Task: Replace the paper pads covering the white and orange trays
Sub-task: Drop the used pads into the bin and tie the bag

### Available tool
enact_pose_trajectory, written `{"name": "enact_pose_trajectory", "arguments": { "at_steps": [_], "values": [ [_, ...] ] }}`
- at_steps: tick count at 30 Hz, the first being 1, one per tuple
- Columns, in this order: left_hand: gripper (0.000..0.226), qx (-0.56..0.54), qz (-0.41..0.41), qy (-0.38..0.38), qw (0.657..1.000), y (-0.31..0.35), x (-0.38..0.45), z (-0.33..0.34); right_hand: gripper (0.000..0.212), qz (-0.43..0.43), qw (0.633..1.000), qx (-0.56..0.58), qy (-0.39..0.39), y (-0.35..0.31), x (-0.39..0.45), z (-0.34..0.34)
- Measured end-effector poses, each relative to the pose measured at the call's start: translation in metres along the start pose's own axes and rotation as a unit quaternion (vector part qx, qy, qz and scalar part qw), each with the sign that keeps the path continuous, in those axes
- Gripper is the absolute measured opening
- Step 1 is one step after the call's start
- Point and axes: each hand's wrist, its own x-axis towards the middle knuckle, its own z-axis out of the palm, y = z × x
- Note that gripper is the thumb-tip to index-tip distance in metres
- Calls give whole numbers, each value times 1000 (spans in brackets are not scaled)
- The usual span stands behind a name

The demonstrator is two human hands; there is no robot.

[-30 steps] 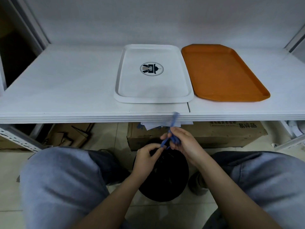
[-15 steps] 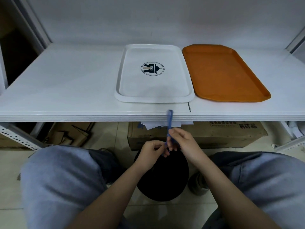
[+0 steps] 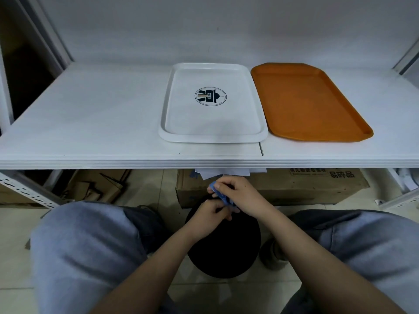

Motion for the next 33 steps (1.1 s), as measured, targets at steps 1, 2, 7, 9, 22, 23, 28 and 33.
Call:
{"name": "enact_pose_trajectory", "arguments": {
  "at_steps": [1,2,7,9,22,23,28,33],
  "values": [
    [39,-19,-7,12,1000,-1,0,-1,21,3,1000,-3,0,4,0,0],
    [40,-45,-19,20,999,-3,0,-2,18,3,1000,-14,1,7,-1,0],
    [44,-121,-65,23,990,-3,1,-6,22,-7,980,-193,47,22,-13,0],
    [42,-128,-79,24,988,-2,2,-7,20,-28,960,-272,59,25,-17,0],
    [30,-125,-95,3,988,0,7,-16,27,-112,877,-466,39,46,-33,-10],
    [29,-133,-95,2,986,0,7,-17,23,-71,908,-412,11,45,-34,-11],
    [17,-200,-106,-2,974,-5,-1,-22,30,37,990,-132,-37,32,-38,-9],
    [9,-214,-108,-1,971,-5,-5,-25,33,73,989,-72,-104,33,-41,-13]
  ]
}}
